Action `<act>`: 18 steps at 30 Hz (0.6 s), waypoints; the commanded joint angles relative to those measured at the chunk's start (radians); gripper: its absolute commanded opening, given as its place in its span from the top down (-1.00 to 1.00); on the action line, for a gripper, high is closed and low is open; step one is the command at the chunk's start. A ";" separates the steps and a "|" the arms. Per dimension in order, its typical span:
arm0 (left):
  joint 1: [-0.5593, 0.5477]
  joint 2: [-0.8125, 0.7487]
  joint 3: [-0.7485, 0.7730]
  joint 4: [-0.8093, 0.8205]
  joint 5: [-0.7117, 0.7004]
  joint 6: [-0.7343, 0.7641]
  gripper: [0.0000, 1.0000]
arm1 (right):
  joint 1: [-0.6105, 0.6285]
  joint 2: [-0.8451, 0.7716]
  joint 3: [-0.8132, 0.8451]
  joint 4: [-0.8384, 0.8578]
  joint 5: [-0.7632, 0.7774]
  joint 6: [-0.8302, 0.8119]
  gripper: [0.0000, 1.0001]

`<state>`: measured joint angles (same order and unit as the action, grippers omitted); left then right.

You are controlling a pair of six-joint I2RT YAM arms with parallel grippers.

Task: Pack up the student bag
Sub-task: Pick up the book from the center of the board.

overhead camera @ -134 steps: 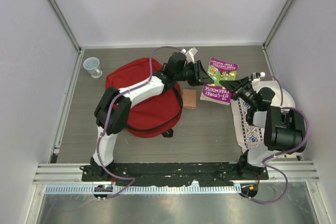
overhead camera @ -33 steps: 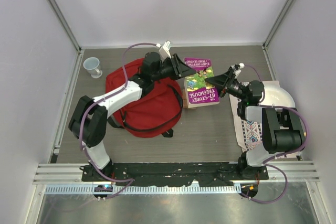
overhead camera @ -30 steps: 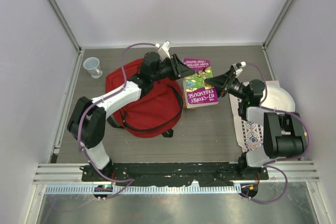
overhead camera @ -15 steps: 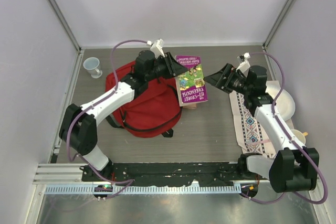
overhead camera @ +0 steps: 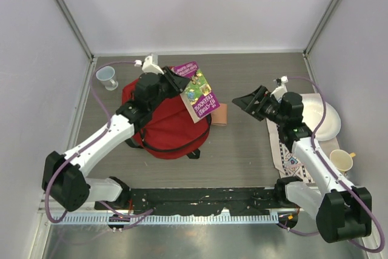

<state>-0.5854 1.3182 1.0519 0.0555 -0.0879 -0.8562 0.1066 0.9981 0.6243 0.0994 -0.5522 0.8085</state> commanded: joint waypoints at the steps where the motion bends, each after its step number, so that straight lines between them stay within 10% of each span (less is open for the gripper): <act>1: 0.009 -0.092 -0.049 0.197 -0.107 -0.135 1.00 | 0.128 -0.056 -0.081 0.167 0.133 0.141 -0.73; 8: 0.007 -0.119 -0.153 0.337 -0.133 -0.266 1.00 | 0.317 -0.142 -0.153 0.270 0.425 0.211 -0.73; 18: 0.006 -0.089 -0.213 0.460 -0.087 -0.386 1.00 | 0.427 0.030 -0.167 0.525 0.422 0.353 -0.75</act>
<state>-0.5800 1.2465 0.8215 0.2852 -0.1822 -1.1564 0.5091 0.9741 0.4427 0.4725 -0.1589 1.0931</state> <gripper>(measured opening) 0.306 0.871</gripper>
